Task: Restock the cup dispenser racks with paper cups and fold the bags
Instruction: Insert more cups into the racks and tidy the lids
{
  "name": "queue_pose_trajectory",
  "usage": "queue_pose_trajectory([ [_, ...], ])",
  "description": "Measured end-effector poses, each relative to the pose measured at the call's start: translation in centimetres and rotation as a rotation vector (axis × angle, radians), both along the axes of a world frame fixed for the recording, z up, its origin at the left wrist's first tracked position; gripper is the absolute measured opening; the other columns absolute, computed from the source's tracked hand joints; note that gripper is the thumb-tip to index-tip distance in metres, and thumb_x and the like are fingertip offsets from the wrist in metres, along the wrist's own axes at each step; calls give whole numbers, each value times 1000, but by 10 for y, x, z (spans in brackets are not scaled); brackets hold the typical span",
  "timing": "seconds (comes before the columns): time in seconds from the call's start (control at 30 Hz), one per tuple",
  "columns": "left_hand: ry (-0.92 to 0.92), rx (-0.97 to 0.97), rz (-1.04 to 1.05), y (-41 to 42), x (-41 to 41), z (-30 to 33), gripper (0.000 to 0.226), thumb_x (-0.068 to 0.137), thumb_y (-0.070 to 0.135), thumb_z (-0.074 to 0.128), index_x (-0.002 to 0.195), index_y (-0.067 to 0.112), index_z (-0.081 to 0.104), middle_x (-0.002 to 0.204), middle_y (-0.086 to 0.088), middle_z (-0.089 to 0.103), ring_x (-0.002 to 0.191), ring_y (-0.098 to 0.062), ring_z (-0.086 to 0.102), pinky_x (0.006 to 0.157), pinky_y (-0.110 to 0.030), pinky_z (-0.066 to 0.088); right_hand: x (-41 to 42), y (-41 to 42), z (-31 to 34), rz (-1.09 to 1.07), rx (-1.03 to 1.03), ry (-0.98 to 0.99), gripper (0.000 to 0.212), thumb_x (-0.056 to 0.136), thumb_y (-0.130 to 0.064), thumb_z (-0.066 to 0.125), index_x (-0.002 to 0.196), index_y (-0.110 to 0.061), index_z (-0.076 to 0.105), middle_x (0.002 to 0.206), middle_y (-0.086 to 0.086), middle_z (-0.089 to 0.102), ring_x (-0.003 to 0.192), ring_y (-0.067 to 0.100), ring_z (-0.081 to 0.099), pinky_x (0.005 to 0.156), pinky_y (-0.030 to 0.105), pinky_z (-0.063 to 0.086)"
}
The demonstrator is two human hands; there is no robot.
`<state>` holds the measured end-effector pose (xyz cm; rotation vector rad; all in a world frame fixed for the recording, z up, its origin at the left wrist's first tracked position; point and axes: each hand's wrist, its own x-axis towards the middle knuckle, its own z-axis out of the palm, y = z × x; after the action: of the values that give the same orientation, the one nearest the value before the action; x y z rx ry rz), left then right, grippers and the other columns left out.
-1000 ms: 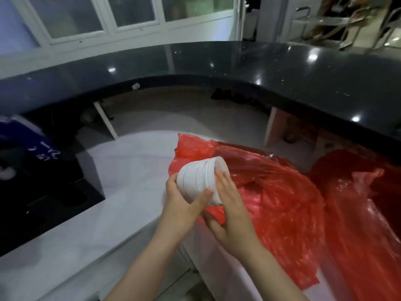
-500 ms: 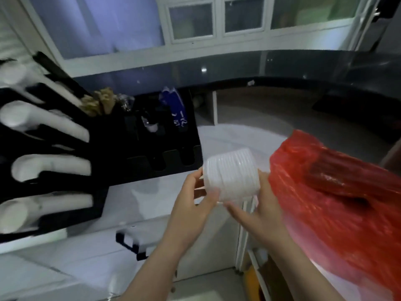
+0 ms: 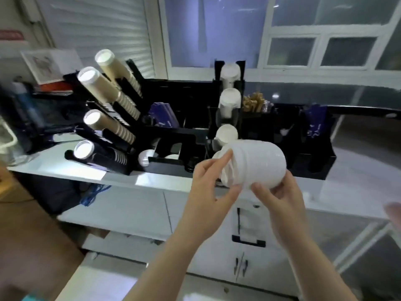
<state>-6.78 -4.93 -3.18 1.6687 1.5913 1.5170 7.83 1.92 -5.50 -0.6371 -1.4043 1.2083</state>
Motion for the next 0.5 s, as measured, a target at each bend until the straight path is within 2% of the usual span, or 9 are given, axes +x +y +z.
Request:
queue_pose_trajectory([
  [0.07, 19, 6, 64, -22, -34, -2, 62, 89, 24, 63, 135, 51, 33, 126, 19, 34, 118, 3, 39, 94, -3, 31, -39, -16, -3, 60, -35, -8, 54, 68, -28, 79, 117, -31, 57, 108, -10, 67, 99, 8, 65, 71, 17, 53],
  [0.13, 34, 22, 123, -40, -65, -3, 63, 89, 22, 63, 135, 52, 33, 125, 21, 34, 121, 3, 38, 99, -9, 34, -76, -27, -6, 120, -77, 14, 57, 67, -31, 79, 120, -30, 57, 112, -6, 67, 104, 13, 64, 76, 21, 53],
  [0.27, 54, 33, 205, -50, -105, -8, 62, 89, 16, 63, 132, 49, 33, 124, 16, 35, 121, -5, 40, 104, -23, 37, -125, -31, -12, 221, -170, 12, 65, 65, -38, 82, 123, -24, 57, 118, 2, 65, 112, 22, 60, 89, 36, 51],
  [0.37, 66, 25, 269, -46, -132, -14, 58, 88, 12, 63, 134, 39, 40, 127, 11, 40, 122, -6, 41, 104, -28, 39, -157, -22, -20, 281, -298, 50, 52, 70, -39, 73, 117, -20, 60, 115, 5, 66, 112, 25, 60, 87, 33, 49],
  [0.5, 129, 7, 334, -30, -169, -25, 49, 88, 10, 62, 128, 34, 47, 131, 9, 47, 123, -1, 41, 104, -25, 38, -200, 4, -41, 259, -452, 88, 25, 92, -17, 55, 117, -14, 53, 119, 8, 61, 110, 23, 59, 84, 30, 49],
])
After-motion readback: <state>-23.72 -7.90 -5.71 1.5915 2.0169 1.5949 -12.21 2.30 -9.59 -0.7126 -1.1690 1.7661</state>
